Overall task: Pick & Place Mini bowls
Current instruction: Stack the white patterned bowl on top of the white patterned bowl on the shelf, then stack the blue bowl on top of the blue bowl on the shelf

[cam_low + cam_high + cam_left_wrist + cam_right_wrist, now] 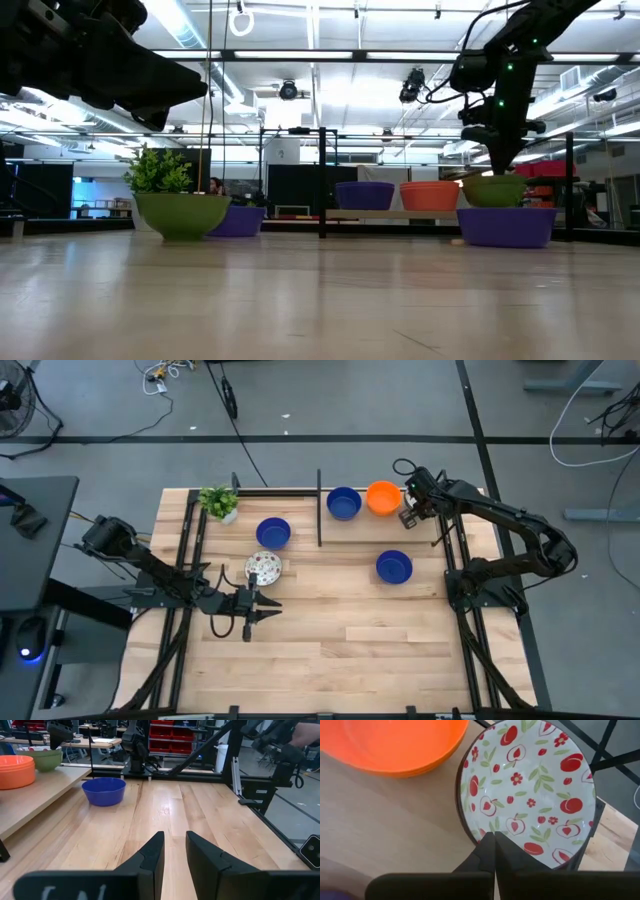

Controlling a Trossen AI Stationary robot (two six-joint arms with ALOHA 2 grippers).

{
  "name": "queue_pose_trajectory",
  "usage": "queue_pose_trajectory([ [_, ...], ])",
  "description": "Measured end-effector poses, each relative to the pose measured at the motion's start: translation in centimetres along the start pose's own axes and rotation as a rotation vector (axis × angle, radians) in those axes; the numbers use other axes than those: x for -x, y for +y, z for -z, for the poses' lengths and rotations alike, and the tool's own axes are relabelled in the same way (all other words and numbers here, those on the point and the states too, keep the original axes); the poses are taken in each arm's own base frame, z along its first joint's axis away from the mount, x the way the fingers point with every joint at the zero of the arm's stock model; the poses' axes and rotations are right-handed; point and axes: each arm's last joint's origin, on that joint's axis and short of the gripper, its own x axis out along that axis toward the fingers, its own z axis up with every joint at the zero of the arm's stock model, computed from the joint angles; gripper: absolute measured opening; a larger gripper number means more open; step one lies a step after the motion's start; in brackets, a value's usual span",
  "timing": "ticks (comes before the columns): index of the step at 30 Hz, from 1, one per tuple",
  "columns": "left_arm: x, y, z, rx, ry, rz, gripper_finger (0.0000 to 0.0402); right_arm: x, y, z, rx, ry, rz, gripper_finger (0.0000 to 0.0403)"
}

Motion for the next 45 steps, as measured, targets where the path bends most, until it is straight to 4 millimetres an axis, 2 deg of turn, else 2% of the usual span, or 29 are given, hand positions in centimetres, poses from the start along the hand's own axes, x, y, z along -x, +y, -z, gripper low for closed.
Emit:
queue_pose_trajectory([
  [7,0.0,0.0,0.0,0.0,0.0,0.0,0.0083,0.3,0.1,-0.1,0.053,-0.027,0.003,0.0002],
  [12,0.0,0.0,0.0,-0.005,0.0,-0.001,0.0083,3.1,1.6,0.4,0.115,-0.179,-0.043,0.0001],
  [14,0.0,0.0,0.0,-0.005,-0.001,-0.004,0.0083,4.6,2.9,1.1,0.165,-0.24,-0.093,0.0001],
  [17,0.0,0.1,0.0,-0.013,-0.002,-0.011,0.0083,7.3,6.0,3.1,0.275,-0.321,-0.223,0.0001],
  [20,0.0,0.1,0.0,-0.016,-0.002,-0.012,0.0083,9.2,9.6,6.5,0.429,-0.414,-0.37,0.0001],
  [22,0.0,0.1,0.0,-0.016,-0.002,-0.013,0.0083,9.6,11.9,9.3,0.545,-0.457,-0.476,0.0001],
  [24,0.0,0.1,0.0,-0.016,-0.002,-0.013,0.0083,9.5,13.4,12.1,0.632,-0.472,-0.565,0.0001],
  [26,0.0,0.1,0.0,-0.016,-0.002,-0.013,0.0083,8.9,14.0,14.5,0.662,-0.446,-0.607,0.0006],
  [30,0.0,0.1,0.0,-0.017,0.0,-0.014,0.0083,8.0,14.2,17.2,0.654,-0.373,-0.638,0.0045],
  [34,-0.1,0.3,0.0,-0.017,0.0,-0.036,0.0083,6.9,13.9,17.8,0.683,-0.355,-0.595,0.0116],
  [39,-0.3,0.7,0.0,-0.015,0.001,-0.044,0.0083,4.2,12.8,17.7,0.723,-0.301,-0.47,0.019],
  [42,-0.4,0.9,-0.1,-0.013,0.005,-0.027,0.0083,3.0,12.4,17.5,0.73,-0.295,-0.434,0.0201],
  [45,-0.4,0.9,0.0,-0.012,0.01,-0.027,0.0083,2.4,12.4,17.3,0.76,-0.284,-0.462,0.0187],
])
